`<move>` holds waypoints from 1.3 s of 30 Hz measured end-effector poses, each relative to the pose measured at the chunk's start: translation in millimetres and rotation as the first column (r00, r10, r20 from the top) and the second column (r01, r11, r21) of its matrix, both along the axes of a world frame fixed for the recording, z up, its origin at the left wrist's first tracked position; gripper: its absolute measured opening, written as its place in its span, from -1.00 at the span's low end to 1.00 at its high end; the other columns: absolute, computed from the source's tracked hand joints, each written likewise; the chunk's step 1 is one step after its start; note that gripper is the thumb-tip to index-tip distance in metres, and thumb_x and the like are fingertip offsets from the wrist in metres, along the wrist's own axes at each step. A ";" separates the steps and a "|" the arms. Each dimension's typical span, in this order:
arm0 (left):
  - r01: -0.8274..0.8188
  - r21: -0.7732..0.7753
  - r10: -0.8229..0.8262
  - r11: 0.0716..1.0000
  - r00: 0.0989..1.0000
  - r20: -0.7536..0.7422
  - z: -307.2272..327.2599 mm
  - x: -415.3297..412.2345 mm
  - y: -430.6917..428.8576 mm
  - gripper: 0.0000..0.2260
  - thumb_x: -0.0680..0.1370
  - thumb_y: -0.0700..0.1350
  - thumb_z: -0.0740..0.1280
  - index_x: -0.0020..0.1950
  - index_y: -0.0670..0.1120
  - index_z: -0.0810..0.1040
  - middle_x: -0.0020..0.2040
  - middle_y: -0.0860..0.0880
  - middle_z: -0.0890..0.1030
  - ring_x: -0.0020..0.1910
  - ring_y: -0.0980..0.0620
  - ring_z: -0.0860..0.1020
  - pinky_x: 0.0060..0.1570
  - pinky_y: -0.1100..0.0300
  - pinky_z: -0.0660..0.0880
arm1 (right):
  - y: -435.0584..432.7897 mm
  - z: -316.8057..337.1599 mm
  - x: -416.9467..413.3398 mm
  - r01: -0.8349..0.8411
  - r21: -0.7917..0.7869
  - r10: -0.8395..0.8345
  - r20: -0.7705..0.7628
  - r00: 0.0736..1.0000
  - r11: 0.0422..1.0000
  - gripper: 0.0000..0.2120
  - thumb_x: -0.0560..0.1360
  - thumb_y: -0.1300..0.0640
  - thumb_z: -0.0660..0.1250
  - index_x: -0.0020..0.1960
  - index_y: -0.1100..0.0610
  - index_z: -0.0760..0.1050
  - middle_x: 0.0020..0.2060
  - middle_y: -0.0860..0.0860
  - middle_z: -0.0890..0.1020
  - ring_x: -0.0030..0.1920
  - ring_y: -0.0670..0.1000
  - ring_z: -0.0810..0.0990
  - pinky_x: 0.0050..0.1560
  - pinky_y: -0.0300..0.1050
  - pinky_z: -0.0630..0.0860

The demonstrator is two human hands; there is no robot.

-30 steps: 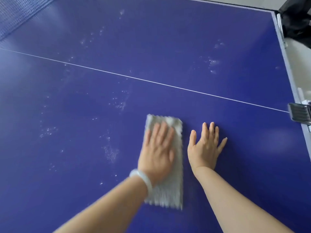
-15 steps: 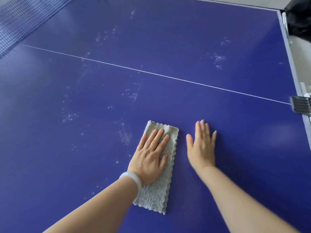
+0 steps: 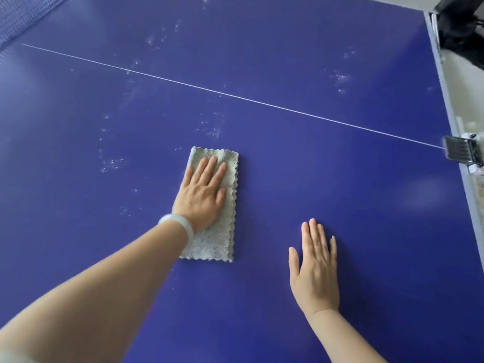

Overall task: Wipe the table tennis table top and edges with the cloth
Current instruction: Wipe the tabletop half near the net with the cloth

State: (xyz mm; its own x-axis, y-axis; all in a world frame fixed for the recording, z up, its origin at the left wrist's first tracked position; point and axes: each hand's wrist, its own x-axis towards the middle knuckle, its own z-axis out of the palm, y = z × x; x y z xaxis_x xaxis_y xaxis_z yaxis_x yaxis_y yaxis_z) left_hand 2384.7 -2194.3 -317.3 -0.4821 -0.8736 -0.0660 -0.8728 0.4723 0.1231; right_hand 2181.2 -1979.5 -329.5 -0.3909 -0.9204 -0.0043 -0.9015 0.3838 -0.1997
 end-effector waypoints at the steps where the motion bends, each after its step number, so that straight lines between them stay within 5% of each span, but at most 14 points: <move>1: -0.011 -0.008 0.011 1.000 1.000 -0.014 0.4 -6.9 13.4 -0.46 0.66 0.06 0.00 0.63 -0.01 0.00 0.63 -0.05 -0.03 0.61 -0.08 -0.13 0.55 -0.10 -0.17 | -0.2 0.6 0.5 0.002 -0.001 -0.002 -0.002 1.000 1.000 -0.38 0.63 -0.10 -0.09 0.57 0.22 0.22 0.57 0.11 0.23 0.58 0.07 0.17 0.56 0.20 0.12; 5: 0.293 -0.021 -0.293 0.956 0.951 -0.099 -9.9 -39.1 110.4 -0.45 0.64 0.06 0.03 0.62 -0.04 0.09 0.63 -0.07 0.05 0.61 -0.09 -0.07 0.54 -0.17 -0.03 | 0.7 3.2 -0.2 0.013 -0.025 -0.012 0.011 1.000 1.000 -0.39 0.63 -0.09 -0.08 0.56 0.23 0.24 0.55 0.13 0.27 0.57 0.08 0.20 0.54 0.22 0.15; 8: 0.508 -0.016 -0.507 0.861 0.858 -0.077 -8.3 -16.7 97.5 -0.45 0.64 0.09 0.06 0.62 0.02 0.07 0.63 -0.02 0.05 0.61 -0.03 -0.05 0.56 -0.10 -0.08 | 1.1 3.7 0.9 0.012 -0.030 -0.012 0.000 1.000 0.999 -0.39 0.64 -0.09 -0.09 0.57 0.22 0.22 0.55 0.12 0.26 0.57 0.06 0.19 0.55 0.20 0.13; 10: 0.453 -0.035 -0.454 0.891 0.891 -0.017 -4.5 1.3 60.0 -0.45 0.62 0.08 0.06 0.61 0.00 0.12 0.61 -0.06 0.12 0.60 -0.06 0.01 0.56 -0.07 -0.08 | 0.3 2.8 0.3 0.017 -0.024 -0.017 0.005 1.000 1.000 -0.38 0.63 -0.10 -0.10 0.57 0.21 0.21 0.56 0.10 0.25 0.58 0.05 0.17 0.57 0.18 0.11; 13: 0.082 -0.020 -0.082 0.996 0.996 -0.023 -0.5 14.3 28.8 -0.45 0.63 0.08 -0.04 0.63 -0.01 0.04 0.63 -0.05 0.03 0.61 -0.05 -0.08 0.56 -0.06 -0.14 | -0.8 1.5 0.6 0.022 -0.006 -0.022 -0.007 1.000 1.000 -0.37 0.63 -0.12 -0.13 0.58 0.19 0.19 0.57 0.09 0.23 0.59 0.05 0.14 0.58 0.16 0.08; 15: 0.002 -0.029 -0.003 1.000 0.999 -0.040 -1.1 -2.4 53.8 -0.44 0.63 0.07 -0.08 0.63 -0.04 0.02 0.63 -0.07 -0.01 0.61 -0.09 -0.10 0.55 -0.11 -0.12 | -0.4 1.7 0.8 0.022 0.002 -0.022 -0.009 1.000 1.000 -0.36 0.63 -0.13 -0.14 0.59 0.19 0.19 0.57 0.09 0.22 0.59 0.05 0.13 0.59 0.15 0.06; 19: 0.325 -0.040 -0.328 0.945 0.937 -0.121 -9.7 -30.3 147.2 -0.45 0.63 0.07 0.03 0.61 -0.05 0.13 0.62 -0.08 0.09 0.61 -0.09 -0.05 0.53 -0.17 -0.01 | 0.0 3.2 0.1 0.020 0.001 -0.020 0.003 1.000 1.000 -0.37 0.63 -0.11 -0.14 0.58 0.20 0.19 0.57 0.10 0.22 0.59 0.05 0.14 0.58 0.15 0.06; 23: 0.543 -0.055 -0.546 0.838 0.837 -0.040 -7.6 -1.1 110.3 -0.44 0.62 0.10 0.07 0.61 0.01 0.12 0.61 -0.05 0.12 0.60 -0.06 0.02 0.55 -0.11 -0.03 | 1.4 0.2 -1.7 0.010 0.002 -0.010 0.021 1.000 1.000 -0.41 0.65 -0.05 -0.13 0.59 0.19 0.17 0.58 0.09 0.20 0.60 0.04 0.11 0.59 0.14 0.03; 26: 0.137 -0.039 -0.138 0.990 0.990 -0.035 -5.2 32.1 63.1 -0.46 0.64 0.06 0.06 0.62 0.03 0.08 0.62 -0.04 0.08 0.61 -0.04 -0.05 0.56 -0.05 -0.10 | 1.9 -3.1 -2.6 0.025 0.011 -0.025 0.027 0.999 1.000 -0.51 0.70 0.08 -0.01 0.60 0.18 0.13 0.59 0.07 0.16 0.61 0.02 0.07 0.60 0.14 0.00; 29: -0.137 -0.015 0.136 0.990 0.987 -0.091 -3.9 17.5 88.0 -0.46 0.65 0.03 0.06 0.62 -0.02 0.06 0.63 -0.03 0.02 0.61 -0.03 -0.10 0.56 -0.04 -0.20 | 1.8 -3.6 -2.5 0.024 0.018 -0.025 0.030 0.999 1.000 -0.49 0.69 0.09 0.04 0.61 0.17 0.12 0.60 0.06 0.15 0.61 0.02 0.05 0.60 0.12 -0.03; 32: 0.096 -0.051 -0.103 0.994 0.983 -0.151 -8.7 -17.5 177.0 -0.45 0.60 0.03 0.10 0.59 -0.09 0.21 0.60 -0.11 0.16 0.60 -0.13 0.00 0.54 -0.15 -0.08 | 2.1 -1.6 -2.5 0.013 -0.018 -0.012 0.059 0.998 1.000 -0.50 0.69 0.10 0.07 0.60 0.20 0.16 0.59 0.09 0.17 0.61 0.04 0.08 0.60 0.11 -0.05; 36: 0.448 0.015 -0.443 0.894 0.887 -0.132 -12.5 10.1 259.9 -0.41 0.60 0.08 0.14 0.62 0.00 0.11 0.63 -0.02 0.04 0.61 -0.05 -0.03 0.53 -0.12 -0.03 | 6.4 -0.1 -3.7 0.001 -0.043 0.003 0.097 0.995 0.999 -0.52 0.69 0.13 0.08 0.59 0.20 0.17 0.59 0.09 0.17 0.61 0.04 0.09 0.61 0.08 -0.08; 39: 0.387 -0.026 -0.388 0.922 0.917 -0.093 -9.1 39.4 219.3 -0.43 0.61 0.09 0.13 0.61 0.01 0.15 0.62 -0.03 0.11 0.61 -0.02 -0.01 0.55 -0.09 -0.01 | 5.3 2.4 -3.5 -0.013 0.021 0.011 0.063 0.998 1.000 -0.49 0.70 0.10 0.04 0.61 0.18 0.08 0.61 0.08 0.09 0.62 0.04 0.00 0.60 0.05 -0.15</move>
